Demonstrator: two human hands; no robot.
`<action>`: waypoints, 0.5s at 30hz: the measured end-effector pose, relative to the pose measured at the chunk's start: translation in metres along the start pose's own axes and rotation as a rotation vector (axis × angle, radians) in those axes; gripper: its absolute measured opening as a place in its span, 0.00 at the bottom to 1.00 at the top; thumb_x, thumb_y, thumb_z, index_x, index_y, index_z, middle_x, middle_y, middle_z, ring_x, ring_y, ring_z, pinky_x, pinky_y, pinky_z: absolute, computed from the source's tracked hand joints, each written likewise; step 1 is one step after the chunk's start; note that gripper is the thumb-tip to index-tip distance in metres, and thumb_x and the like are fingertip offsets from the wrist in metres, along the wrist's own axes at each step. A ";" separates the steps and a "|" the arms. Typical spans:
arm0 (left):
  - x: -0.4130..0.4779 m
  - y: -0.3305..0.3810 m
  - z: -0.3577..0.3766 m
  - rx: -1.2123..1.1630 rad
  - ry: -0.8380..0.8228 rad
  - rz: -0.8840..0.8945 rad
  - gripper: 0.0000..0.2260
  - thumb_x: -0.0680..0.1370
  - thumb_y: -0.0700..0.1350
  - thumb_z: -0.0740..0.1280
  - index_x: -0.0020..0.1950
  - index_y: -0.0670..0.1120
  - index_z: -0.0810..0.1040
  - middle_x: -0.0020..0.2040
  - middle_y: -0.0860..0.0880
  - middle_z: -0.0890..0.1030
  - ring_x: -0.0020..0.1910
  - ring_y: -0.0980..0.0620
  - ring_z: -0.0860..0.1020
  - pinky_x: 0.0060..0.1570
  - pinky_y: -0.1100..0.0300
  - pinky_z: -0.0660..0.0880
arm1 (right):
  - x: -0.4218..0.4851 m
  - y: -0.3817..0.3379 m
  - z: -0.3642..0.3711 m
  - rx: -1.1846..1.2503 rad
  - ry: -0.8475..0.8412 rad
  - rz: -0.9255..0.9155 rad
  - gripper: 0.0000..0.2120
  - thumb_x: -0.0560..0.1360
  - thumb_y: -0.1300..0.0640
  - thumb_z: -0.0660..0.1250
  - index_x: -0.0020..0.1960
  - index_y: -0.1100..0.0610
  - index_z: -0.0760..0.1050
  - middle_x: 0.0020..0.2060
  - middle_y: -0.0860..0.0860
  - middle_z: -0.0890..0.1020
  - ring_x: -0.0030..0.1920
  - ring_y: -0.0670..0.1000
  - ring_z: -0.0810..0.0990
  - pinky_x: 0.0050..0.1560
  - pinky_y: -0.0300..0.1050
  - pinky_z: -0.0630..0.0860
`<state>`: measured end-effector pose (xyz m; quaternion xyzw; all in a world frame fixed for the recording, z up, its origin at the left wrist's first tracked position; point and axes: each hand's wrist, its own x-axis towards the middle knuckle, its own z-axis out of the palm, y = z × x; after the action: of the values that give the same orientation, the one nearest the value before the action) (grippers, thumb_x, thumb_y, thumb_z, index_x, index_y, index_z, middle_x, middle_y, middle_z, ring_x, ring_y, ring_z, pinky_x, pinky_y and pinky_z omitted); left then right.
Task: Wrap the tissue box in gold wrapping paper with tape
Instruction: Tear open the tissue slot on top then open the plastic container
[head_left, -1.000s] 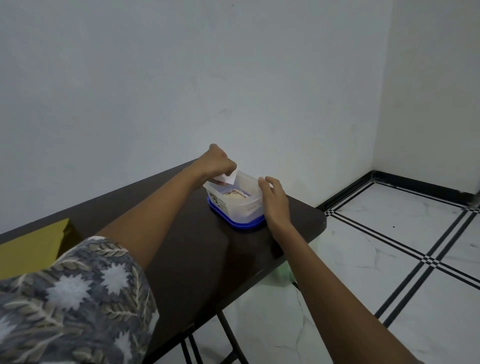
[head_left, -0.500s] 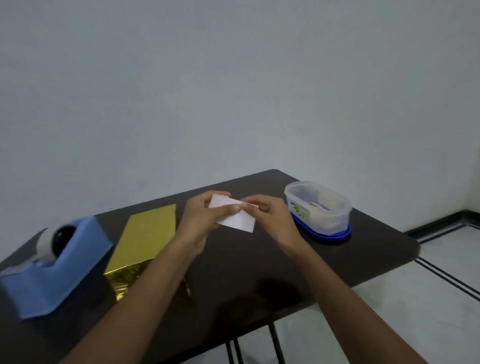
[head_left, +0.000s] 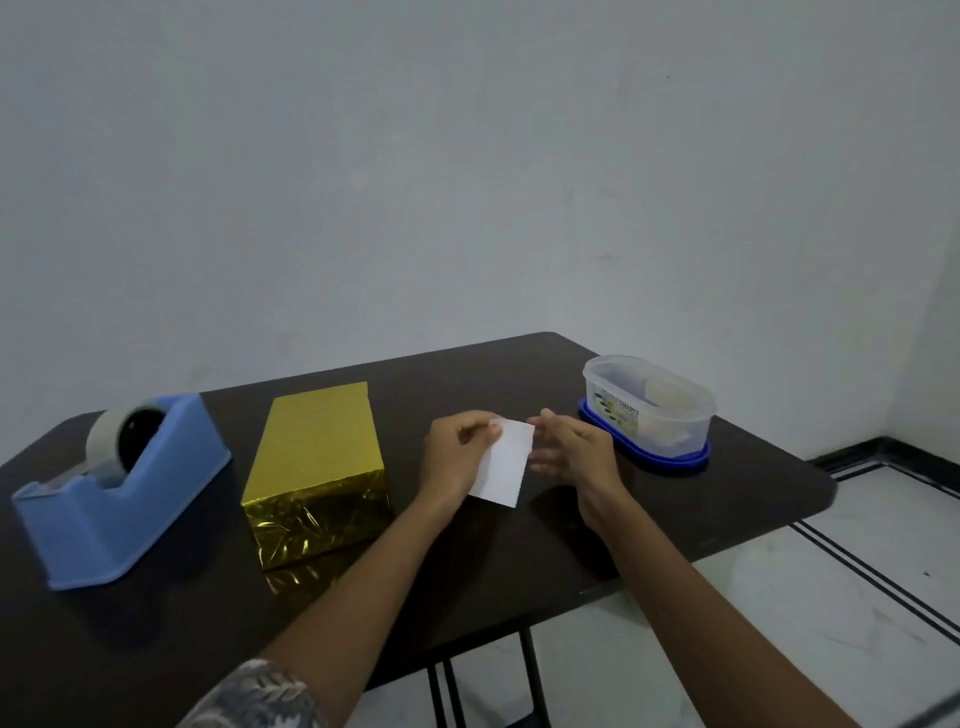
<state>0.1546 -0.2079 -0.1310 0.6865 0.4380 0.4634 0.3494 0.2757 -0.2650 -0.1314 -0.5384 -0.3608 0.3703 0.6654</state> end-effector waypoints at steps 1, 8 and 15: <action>0.003 -0.002 0.000 0.034 -0.017 0.024 0.07 0.77 0.42 0.67 0.53 0.44 0.82 0.51 0.51 0.81 0.49 0.52 0.76 0.46 0.62 0.72 | 0.002 0.002 -0.001 -0.013 -0.013 0.005 0.08 0.77 0.54 0.64 0.41 0.53 0.79 0.37 0.48 0.83 0.34 0.46 0.83 0.32 0.35 0.78; 0.004 -0.017 -0.001 0.028 0.003 0.058 0.06 0.77 0.40 0.66 0.51 0.43 0.82 0.49 0.51 0.81 0.48 0.53 0.77 0.47 0.63 0.72 | 0.005 0.008 -0.001 -0.050 -0.122 0.014 0.05 0.75 0.59 0.67 0.47 0.58 0.81 0.43 0.50 0.84 0.41 0.49 0.83 0.37 0.36 0.78; -0.001 -0.016 -0.003 -0.005 -0.042 0.080 0.06 0.77 0.38 0.66 0.50 0.41 0.83 0.46 0.52 0.80 0.43 0.59 0.76 0.43 0.68 0.72 | 0.002 0.013 -0.005 -0.035 -0.122 0.016 0.03 0.72 0.65 0.70 0.45 0.61 0.81 0.41 0.55 0.84 0.38 0.49 0.83 0.37 0.36 0.79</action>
<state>0.1467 -0.2029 -0.1446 0.7121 0.4015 0.4637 0.3416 0.2796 -0.2634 -0.1447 -0.5291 -0.4028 0.4017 0.6297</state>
